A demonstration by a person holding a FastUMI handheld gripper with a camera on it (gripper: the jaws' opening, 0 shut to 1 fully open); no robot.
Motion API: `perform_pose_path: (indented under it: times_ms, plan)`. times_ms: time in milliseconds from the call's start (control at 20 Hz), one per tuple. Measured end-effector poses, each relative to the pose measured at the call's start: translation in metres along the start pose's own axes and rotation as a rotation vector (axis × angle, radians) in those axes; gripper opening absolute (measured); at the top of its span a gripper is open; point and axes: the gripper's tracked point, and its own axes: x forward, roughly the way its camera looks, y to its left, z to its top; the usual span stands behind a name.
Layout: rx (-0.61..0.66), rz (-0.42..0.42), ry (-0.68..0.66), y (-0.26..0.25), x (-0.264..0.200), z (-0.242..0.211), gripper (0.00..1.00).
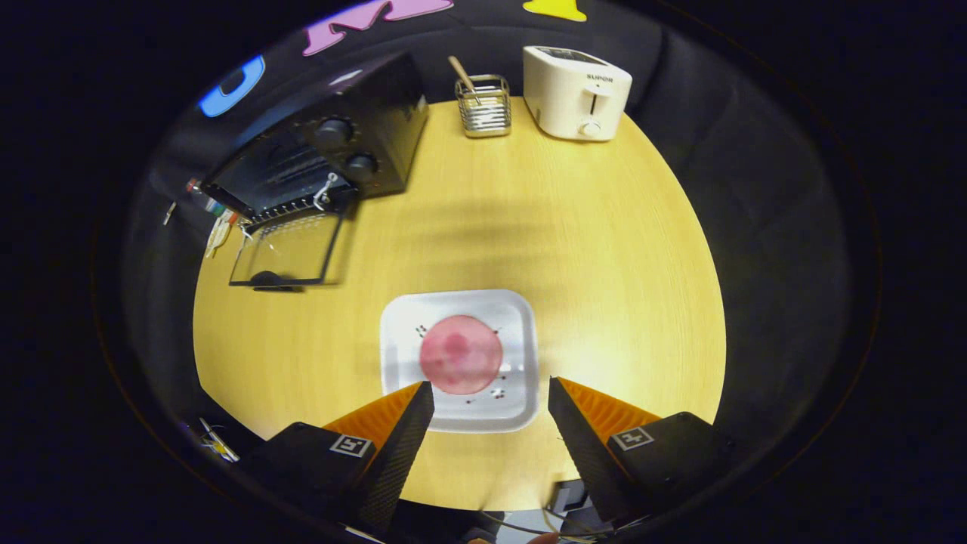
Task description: Open the toaster oven, put the food inside, and close the toaster oven door.
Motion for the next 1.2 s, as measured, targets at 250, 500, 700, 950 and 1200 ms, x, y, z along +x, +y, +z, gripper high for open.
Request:
perform_pose_path:
  times_ms: [250, 500, 700, 950, 1200]
  plan:
    - [-0.011, 0.024, 0.088, -0.012, 0.042, 0.003, 0.8]
    - [-0.074, 0.019, 0.171, -0.016, 0.067, -0.011, 0.49]
    - [-0.025, 0.117, 0.196, -0.017, 0.065, -0.015, 0.1]
    - [0.262, 0.288, 0.124, -0.014, 0.044, -0.01, 0.05]
    - [0.468, 0.415, 0.05, -0.004, 0.029, -0.002, 0.05]
